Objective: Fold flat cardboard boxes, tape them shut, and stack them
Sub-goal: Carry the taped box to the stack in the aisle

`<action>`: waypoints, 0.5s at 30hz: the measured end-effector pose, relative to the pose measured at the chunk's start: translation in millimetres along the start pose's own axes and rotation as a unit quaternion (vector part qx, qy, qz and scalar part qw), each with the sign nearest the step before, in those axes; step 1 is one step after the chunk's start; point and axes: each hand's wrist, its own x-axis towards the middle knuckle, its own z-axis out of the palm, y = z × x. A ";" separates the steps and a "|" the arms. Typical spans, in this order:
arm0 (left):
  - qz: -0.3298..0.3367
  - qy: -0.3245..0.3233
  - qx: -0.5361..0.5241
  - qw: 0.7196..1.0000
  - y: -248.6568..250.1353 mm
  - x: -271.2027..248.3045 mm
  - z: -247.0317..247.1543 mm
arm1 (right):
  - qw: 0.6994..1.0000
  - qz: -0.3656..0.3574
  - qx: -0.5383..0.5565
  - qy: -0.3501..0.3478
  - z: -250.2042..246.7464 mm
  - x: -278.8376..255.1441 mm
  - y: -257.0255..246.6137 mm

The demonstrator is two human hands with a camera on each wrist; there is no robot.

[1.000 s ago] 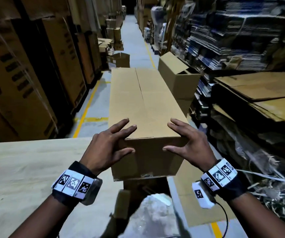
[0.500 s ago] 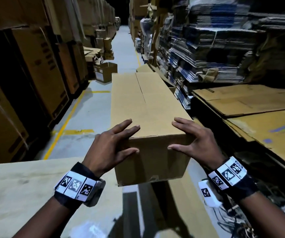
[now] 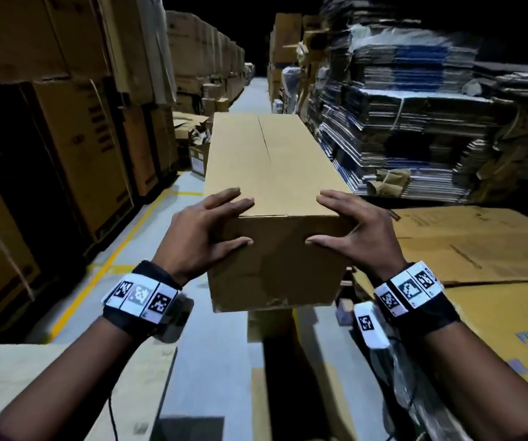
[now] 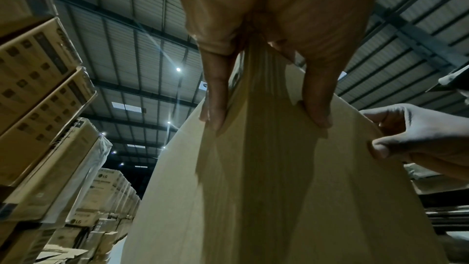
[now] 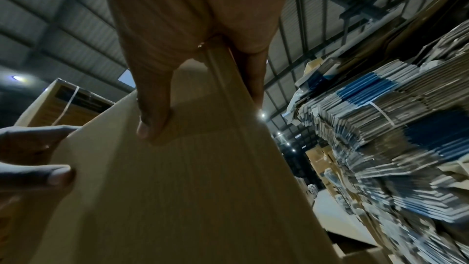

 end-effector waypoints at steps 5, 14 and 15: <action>-0.011 0.009 0.003 1.000 -13.6 85.9 36.2 | 1.000 -0.018 0.005 0.015 -3.2 59.9 83.2; 0.015 -0.011 0.027 0.999 -143.9 283.4 116.0 | 0.998 -0.021 -0.018 0.054 59.1 209.3 255.2; 0.012 -0.013 0.025 1.000 -161.8 303.0 126.0 | 0.998 -0.013 -0.017 0.052 70.7 226.7 274.3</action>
